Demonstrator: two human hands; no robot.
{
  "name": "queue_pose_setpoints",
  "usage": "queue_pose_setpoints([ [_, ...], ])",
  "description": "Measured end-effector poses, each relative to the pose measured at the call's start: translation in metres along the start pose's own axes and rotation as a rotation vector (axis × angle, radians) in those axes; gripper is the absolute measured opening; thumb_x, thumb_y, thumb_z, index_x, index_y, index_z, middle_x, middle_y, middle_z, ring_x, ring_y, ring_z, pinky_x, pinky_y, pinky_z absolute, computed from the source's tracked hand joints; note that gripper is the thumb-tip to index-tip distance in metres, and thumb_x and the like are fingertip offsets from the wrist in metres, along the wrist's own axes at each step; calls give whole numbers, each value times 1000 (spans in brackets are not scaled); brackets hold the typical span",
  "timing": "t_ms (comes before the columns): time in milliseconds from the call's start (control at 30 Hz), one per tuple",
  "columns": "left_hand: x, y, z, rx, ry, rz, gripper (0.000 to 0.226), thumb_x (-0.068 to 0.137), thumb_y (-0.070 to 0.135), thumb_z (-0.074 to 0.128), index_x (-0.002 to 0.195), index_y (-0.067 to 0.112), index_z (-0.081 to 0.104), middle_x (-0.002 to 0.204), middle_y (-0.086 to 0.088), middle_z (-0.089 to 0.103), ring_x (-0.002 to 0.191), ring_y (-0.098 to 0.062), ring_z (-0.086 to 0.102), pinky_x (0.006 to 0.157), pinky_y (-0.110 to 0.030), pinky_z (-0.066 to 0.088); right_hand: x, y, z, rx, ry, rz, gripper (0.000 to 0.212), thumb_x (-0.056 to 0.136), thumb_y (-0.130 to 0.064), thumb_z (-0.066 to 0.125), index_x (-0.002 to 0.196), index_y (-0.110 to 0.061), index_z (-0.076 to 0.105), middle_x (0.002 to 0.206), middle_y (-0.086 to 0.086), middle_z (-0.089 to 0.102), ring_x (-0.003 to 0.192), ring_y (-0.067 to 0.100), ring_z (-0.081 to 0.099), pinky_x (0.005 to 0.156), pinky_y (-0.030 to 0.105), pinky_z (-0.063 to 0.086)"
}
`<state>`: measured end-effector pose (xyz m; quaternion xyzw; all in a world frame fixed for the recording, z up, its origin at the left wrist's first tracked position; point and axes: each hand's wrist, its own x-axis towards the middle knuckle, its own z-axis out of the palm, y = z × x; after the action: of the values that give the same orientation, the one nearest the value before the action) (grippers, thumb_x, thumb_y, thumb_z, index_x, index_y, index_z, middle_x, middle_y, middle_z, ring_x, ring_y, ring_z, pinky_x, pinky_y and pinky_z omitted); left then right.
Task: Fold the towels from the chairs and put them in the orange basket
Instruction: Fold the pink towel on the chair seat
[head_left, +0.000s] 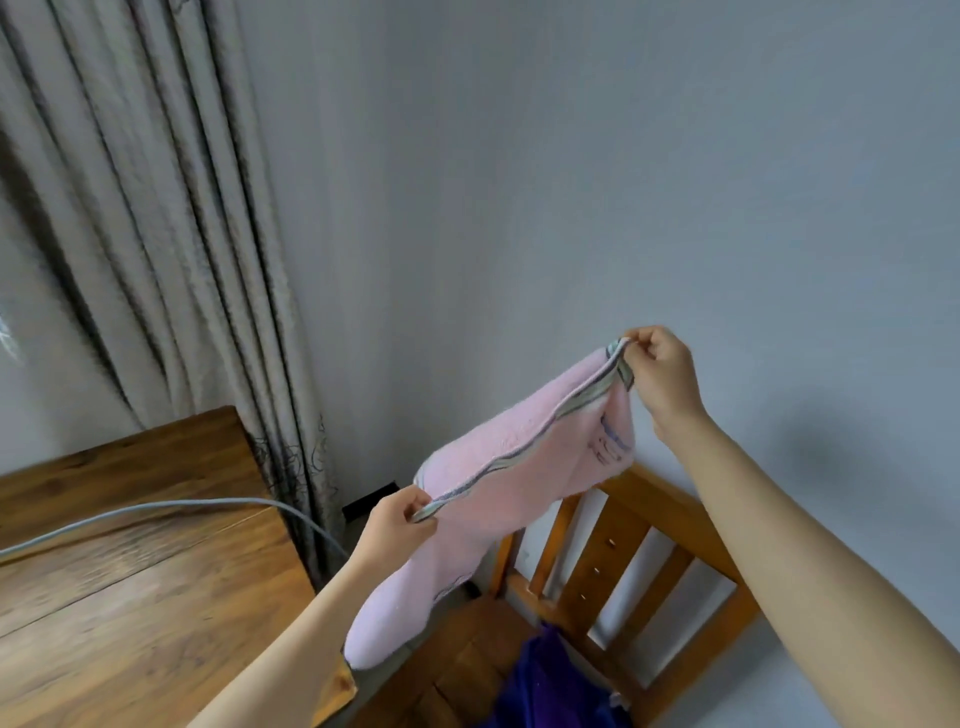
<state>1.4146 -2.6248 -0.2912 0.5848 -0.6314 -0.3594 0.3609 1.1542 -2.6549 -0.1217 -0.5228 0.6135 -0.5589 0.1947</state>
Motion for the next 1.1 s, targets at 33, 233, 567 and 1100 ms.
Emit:
queue_pose_setpoints([
  [33,0,2,1,-29,-8,13,27,71,1,64,61,24,52,53,8,44,48,-3,41,50,-17,27,-6,16,2,-41,-28,56,10,91,-4,49,94,-9,57,94,8,57,88,21,53,67,20,41],
  [233,5,28,17,-189,-136,-106,17,76,4,69,68,17,62,61,2,56,57,-10,46,55,-19,35,-74,113,26,-485,-467,405,23,94,-12,48,109,1,59,120,19,59,112,31,54,91,36,44],
  [567,2,28,69,-174,-171,-524,3,78,-1,66,79,1,67,75,-11,58,71,-27,57,61,-31,51,-189,134,73,-325,-855,550,35,89,-21,60,120,-5,56,121,15,60,112,28,57,85,25,45],
  [1100,-2,2,71,-200,-89,-412,21,88,9,58,109,7,64,98,-4,60,91,-19,57,79,-28,50,-186,145,67,-147,-156,739,30,91,-16,55,61,-18,50,62,-3,49,61,8,47,55,19,35],
])
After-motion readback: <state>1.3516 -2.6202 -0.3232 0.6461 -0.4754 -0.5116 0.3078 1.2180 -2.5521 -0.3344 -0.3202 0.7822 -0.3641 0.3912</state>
